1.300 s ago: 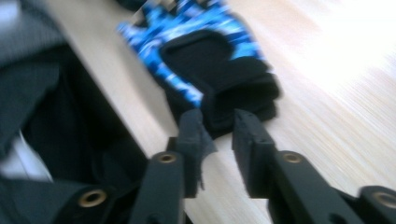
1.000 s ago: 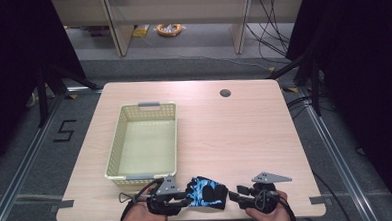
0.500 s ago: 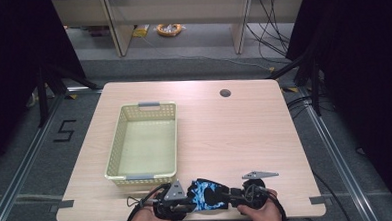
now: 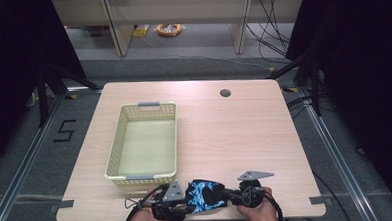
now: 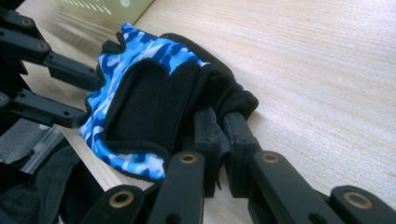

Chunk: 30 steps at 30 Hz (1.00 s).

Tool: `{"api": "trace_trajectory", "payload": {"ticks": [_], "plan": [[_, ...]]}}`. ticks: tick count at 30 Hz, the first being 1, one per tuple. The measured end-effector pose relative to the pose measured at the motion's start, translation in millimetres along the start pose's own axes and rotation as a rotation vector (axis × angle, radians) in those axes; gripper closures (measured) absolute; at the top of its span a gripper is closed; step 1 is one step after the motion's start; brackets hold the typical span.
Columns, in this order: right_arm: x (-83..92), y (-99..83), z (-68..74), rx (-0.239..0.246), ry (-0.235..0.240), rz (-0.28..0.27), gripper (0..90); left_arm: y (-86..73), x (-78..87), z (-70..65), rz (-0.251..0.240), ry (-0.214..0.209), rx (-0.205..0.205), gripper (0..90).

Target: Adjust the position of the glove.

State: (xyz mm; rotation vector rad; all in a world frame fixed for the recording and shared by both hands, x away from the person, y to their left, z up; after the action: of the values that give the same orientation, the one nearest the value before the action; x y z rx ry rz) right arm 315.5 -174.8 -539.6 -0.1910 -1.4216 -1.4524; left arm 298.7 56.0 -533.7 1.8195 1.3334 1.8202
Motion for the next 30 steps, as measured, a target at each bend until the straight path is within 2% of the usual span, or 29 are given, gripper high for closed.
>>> {"api": "trace_trajectory", "payload": {"ticks": [3,5,6,7,11,13,14,15,16,18,19,21,23,24,26,27,28,29,30], "plan": [[-0.5,0.3,0.8,0.014,0.0,-0.003,86.3,0.6,7.9,6.2,-0.008,0.018,-0.023,57.0],[-0.3,0.6,1.0,0.02,-0.003,-0.006,86.3,-0.3,9.4,8.2,-0.002,0.022,-0.019,55.4],[-1.6,0.6,2.0,0.013,0.013,-0.006,86.2,-0.6,9.1,9.7,0.006,0.032,-0.028,54.1],[-0.9,0.9,1.8,0.018,0.0,-0.01,86.2,-0.4,8.2,10.4,0.013,0.03,-0.05,53.5],[-1.5,1.4,2.3,0.024,-0.001,-0.012,86.2,0.1,-1.5,9.0,0.029,0.025,-0.047,51.8],[-1.7,1.5,2.1,0.027,0.002,-0.011,86.2,1.8,-5.8,9.4,0.046,0.024,-0.061,51.5],[-1.9,1.5,2.2,0.028,0.002,-0.011,86.2,2.5,-6.7,9.5,0.058,0.015,-0.074,52.4],[-0.8,1.6,1.8,0.031,-0.02,-0.005,86.2,2.4,-9.3,10.8,0.062,0.018,-0.066,53.4],[-0.7,1.5,2.0,0.028,-0.02,0.0,86.2,3.1,-10.2,9.8,0.049,-0.001,-0.056,55.2],[-1.3,1.9,1.2,0.039,-0.017,-0.008,86.2,4.9,-10.6,10.7,0.057,-0.004,-0.093,63.1],[-1.4,2.0,1.2,0.04,-0.016,-0.008,86.2,4.6,-12.4,9.3,0.048,-0.012,-0.071,65.5],[-1.6,2.0,0.9,0.044,-0.017,-0.008,86.2,5.1,-12.5,8.1,0.047,-0.001,-0.061,73.9],[-2.1,2.2,1.6,0.049,-0.004,-0.015,86.5,5.3,-12.5,6.9,0.044,0.012,-0.073,78.6],[-2.1,2.2,1.5,0.05,-0.004,-0.015,86.6,4.4,-13.1,5.7,0.04,0.02,-0.059,79.7],[-2.1,2.4,0.9,0.053,0.005,-0.014,87.0,4.6,-12.4,5.8,0.041,0.025,-0.082,80.6],[-2.1,2.5,0.9,0.05,0.011,-0.015,87.1,4.5,-13.3,4.6,0.03,0.016,-0.051,80.9],[-1.3,2.8,0.3,0.048,0.003,-0.02,87.2,5.0,-12.5,5.3,0.034,0.016,-0.054,81.4],[-0.8,3.4,-0.3,0.045,0.004,-0.025,87.3,6.2,-11.2,6.7,0.037,0.021,-0.075,81.6],[-0.9,4.0,-0.6,0.042,0.02,-0.036,87.4,6.8,-10.7,6.0,0.027,0.017,-0.066,81.6]]}}
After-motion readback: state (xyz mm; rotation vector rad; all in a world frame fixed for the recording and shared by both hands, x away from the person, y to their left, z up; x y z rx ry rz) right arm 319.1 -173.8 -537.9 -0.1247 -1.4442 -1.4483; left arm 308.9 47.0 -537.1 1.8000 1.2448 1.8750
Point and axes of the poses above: each handheld gripper's, and its own axes: x roughly backward along the jaws, y roughly out of its top, z roughly to its left, the point moved 4 cm from there along -x, roughly forward along the jaws, and after that the axes turned 7 degrees about -y, right-handed, at the moved point
